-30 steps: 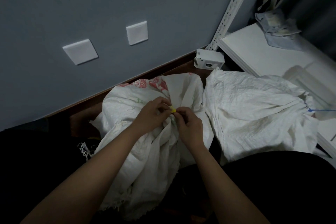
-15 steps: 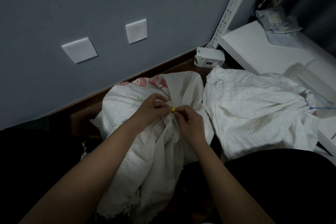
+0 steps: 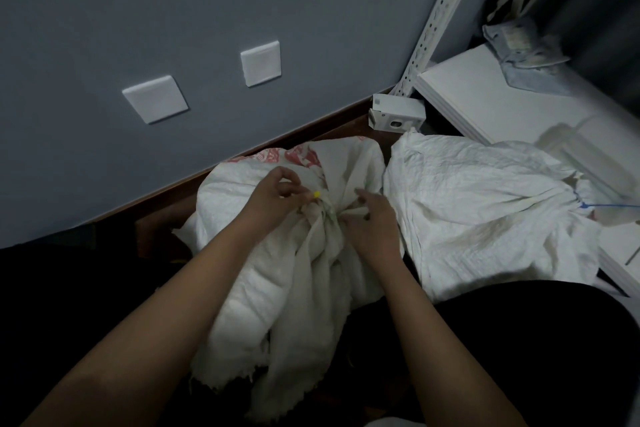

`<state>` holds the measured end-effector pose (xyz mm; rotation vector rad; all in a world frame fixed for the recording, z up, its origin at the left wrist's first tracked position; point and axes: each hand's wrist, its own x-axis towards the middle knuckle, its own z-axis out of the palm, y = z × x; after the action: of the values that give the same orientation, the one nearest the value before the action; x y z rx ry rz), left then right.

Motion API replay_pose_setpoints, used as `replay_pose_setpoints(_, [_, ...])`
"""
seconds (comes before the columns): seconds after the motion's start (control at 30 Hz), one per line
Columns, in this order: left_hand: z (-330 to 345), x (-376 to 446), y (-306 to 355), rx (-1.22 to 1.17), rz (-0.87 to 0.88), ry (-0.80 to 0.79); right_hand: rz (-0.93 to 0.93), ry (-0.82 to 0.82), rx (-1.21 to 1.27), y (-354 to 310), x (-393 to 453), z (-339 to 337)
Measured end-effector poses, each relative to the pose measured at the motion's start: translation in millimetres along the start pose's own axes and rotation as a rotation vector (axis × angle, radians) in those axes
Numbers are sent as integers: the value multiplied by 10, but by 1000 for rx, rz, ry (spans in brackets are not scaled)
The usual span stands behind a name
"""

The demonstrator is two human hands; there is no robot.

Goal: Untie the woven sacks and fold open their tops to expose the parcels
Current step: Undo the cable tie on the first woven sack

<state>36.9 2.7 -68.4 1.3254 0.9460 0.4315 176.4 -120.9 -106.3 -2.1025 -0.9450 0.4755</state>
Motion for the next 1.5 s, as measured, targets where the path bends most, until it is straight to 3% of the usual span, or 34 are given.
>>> replay_pose_setpoints(0.1, [27, 9, 152, 151, 114, 21, -156, 67, 136, -326, 83, -105])
replay_pose_setpoints(0.23, [41, -9, 365, 350, 243, 31, -101, -103, 323, -631, 130, -180])
replay_pose_setpoints(0.33, [84, -38, 518, 454, 254, 34, -80, -28, 374, -666, 141, -300])
replay_pose_setpoints(0.47, [365, -13, 845, 594, 372, -3, 13, 196, 543, -556, 159, -831])
replay_pose_setpoints(0.6, [1149, 24, 1327, 641, 507, -103, 128, 425, 831, -257, 155, -1714])
replay_pose_setpoints(0.73, [2237, 134, 1677, 664, 609, -237, 147, 682, 942, 182, 150, -2687])
replay_pose_setpoints(0.97, [3920, 570, 1802, 687, 667, -379, 266, 931, 727, 1397, 522, -3893])
replay_pose_setpoints(1.13, [4563, 1130, 1589, 695, 609, -421, 408, 898, 408, 2233, 1178, -4150])
replay_pose_setpoints(1.27, [4786, 1432, 1444, 662, 550, -432, 459, 516, 542, 2433, 1606, -4103])
replay_pose_setpoints(1.33, [4782, 1516, 1412, 674, 553, -457, 463, 369, 486, 2418, 1708, -4020])
replay_pose_setpoints(1.5, [4385, 1553, 1432, 711, 559, -420, 282, 384, 303, 2079, 1705, -3812])
